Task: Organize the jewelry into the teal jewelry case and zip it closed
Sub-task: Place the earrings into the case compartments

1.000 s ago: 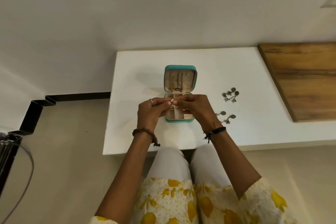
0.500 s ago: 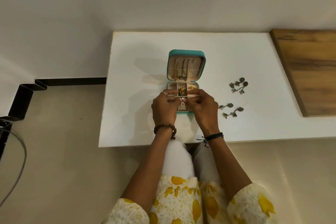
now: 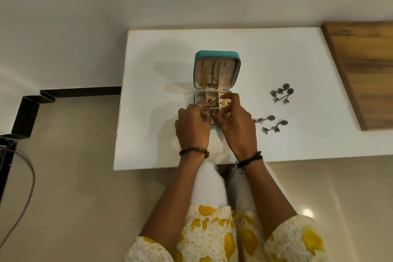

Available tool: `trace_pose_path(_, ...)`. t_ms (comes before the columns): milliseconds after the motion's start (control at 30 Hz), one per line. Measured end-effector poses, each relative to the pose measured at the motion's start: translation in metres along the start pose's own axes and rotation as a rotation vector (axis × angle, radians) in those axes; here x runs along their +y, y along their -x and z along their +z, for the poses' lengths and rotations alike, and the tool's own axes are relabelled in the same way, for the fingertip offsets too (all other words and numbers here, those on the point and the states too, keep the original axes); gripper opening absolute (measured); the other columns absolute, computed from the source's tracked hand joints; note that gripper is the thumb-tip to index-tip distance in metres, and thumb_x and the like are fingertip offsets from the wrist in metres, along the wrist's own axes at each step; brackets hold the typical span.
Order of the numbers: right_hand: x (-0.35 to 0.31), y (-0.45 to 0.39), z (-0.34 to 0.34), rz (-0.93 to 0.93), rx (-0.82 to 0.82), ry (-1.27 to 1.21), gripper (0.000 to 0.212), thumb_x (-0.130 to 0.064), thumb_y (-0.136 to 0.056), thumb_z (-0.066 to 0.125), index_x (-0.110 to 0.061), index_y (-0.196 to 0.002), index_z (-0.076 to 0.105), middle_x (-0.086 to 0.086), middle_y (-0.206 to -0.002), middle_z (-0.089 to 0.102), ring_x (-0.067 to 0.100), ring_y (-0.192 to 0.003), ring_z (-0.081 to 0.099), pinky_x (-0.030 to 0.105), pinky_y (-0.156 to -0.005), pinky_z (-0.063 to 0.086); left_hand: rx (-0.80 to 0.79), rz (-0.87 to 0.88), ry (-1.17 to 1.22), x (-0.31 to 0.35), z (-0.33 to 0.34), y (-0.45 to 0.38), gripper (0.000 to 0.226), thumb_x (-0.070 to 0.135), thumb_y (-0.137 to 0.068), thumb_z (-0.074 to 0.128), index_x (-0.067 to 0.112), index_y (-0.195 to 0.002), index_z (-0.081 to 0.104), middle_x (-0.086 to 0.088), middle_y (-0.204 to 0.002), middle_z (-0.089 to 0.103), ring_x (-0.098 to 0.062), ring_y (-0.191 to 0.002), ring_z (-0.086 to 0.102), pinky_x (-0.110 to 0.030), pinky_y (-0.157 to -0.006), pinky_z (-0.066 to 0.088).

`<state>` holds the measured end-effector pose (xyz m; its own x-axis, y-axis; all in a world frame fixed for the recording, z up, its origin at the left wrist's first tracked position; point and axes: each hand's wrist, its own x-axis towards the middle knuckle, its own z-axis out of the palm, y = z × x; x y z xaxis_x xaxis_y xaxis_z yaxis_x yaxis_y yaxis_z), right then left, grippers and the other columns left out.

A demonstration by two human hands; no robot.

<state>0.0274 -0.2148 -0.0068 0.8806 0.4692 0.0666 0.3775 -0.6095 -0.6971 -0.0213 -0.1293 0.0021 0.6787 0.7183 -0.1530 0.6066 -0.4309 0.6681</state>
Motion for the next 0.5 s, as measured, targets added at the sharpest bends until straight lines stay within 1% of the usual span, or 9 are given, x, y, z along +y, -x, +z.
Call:
trace_pose_path(133,0.002,-0.002,0.002,-0.004,0.016,0.029,0.044,-0.01,-0.084,0.059,-0.015,-0.124,0.041,0.0,-0.084,0.065,0.02,-0.076,0.061,0.035,-0.058,0.051,-0.021,0.001,-0.02,0.001,-0.001,-0.002,0.018,0.017,-0.084,0.061,0.017,-0.102,0.064,-0.006,-0.102,0.063,-0.022,-0.098,0.049,-0.035,-0.075,0.045)
trace_pose_path(233,0.003,-0.001,-0.001,0.004,0.026,-0.03,0.042,-0.012,-0.085,0.058,-0.015,-0.123,0.041,-0.001,-0.088,0.068,0.018,-0.076,0.062,0.028,-0.056,0.047,0.003,-0.011,0.018,-0.001,-0.001,-0.001,0.013,0.019,-0.084,0.062,0.017,-0.096,0.066,-0.006,-0.102,0.063,-0.022,-0.098,0.049,-0.033,-0.074,0.045)
trace_pose_path(300,0.001,0.0,-0.004,-0.005,0.039,-0.061,0.041,-0.014,-0.085,0.058,-0.015,-0.123,0.041,-0.002,-0.09,0.07,0.017,-0.078,0.062,0.026,-0.057,0.044,0.036,-0.041,0.055,-0.004,-0.002,-0.001,0.015,0.02,-0.084,0.062,0.018,-0.098,0.066,-0.006,-0.105,0.06,-0.022,-0.101,0.049,-0.031,-0.073,0.044)
trace_pose_path(400,0.0,-0.003,0.001,-0.017,0.028,-0.024,0.045,-0.019,-0.084,0.061,-0.017,-0.124,0.04,-0.003,-0.091,0.07,0.017,-0.082,0.061,0.029,-0.061,0.048,0.048,-0.103,0.082,-0.006,-0.003,-0.003,0.02,0.023,-0.083,0.064,0.019,-0.103,0.063,-0.008,-0.11,0.053,-0.023,-0.104,0.049,-0.03,-0.069,0.044)
trace_pose_path(500,0.001,-0.005,0.009,-0.026,-0.004,0.043,0.046,-0.02,-0.082,0.062,-0.019,-0.121,0.038,0.001,-0.088,0.069,0.021,-0.079,0.062,0.033,-0.06,0.051,0.019,-0.137,0.193,-0.006,-0.003,-0.004,0.02,0.019,-0.083,0.065,0.018,-0.102,0.061,-0.008,-0.11,0.052,-0.02,-0.098,0.051,-0.026,-0.068,0.04)
